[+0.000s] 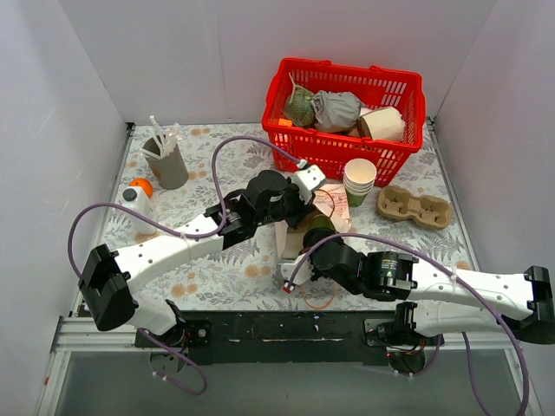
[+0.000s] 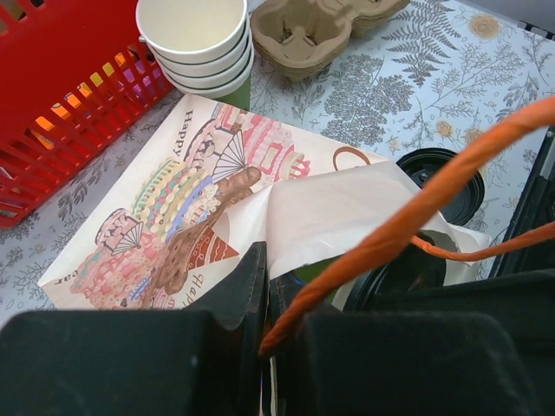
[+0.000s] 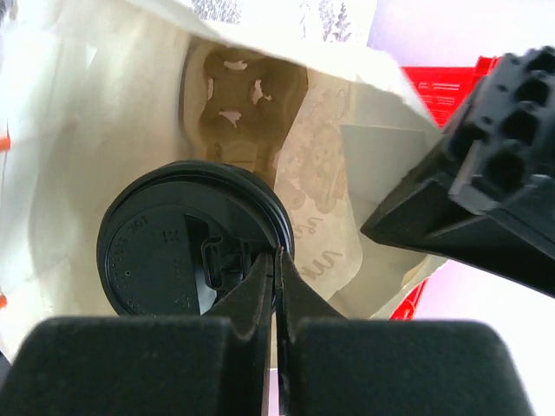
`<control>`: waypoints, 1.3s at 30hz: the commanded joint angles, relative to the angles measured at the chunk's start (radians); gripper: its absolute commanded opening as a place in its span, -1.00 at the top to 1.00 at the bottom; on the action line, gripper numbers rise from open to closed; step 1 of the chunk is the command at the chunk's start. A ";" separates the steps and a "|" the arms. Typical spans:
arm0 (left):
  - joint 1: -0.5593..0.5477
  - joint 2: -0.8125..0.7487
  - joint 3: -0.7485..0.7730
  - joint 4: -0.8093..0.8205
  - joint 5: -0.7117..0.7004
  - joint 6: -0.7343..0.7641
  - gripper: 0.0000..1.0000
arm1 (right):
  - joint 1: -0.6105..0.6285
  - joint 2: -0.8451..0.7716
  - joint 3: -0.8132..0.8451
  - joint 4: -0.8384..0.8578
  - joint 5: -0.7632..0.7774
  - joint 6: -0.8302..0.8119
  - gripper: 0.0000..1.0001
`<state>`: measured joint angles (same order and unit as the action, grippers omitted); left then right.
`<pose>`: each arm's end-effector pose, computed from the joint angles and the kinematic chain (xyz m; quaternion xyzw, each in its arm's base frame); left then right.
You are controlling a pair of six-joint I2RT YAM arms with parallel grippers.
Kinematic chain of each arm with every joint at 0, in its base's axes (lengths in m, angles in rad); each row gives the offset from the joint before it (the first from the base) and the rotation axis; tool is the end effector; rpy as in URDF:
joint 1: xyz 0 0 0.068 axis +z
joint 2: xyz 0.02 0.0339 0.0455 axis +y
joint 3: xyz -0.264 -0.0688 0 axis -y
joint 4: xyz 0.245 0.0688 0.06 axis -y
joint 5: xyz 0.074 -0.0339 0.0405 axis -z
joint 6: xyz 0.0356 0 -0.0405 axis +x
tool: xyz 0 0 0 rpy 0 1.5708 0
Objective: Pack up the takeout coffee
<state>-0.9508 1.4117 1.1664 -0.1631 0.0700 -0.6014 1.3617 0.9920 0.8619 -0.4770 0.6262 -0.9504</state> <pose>0.1902 -0.2708 0.3294 0.1641 0.8192 -0.4052 0.3711 0.0642 0.2018 0.3035 -0.7141 0.4704 -0.1772 0.4873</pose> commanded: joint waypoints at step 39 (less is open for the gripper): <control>0.023 -0.040 0.029 -0.110 0.192 0.132 0.78 | -0.184 0.008 -0.184 0.167 0.043 -0.159 0.97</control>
<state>-0.9279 1.4166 1.1942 -0.2260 0.2615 -0.5140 1.1858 1.0275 0.6708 -0.2722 0.6243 -1.1366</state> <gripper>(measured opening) 0.058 0.023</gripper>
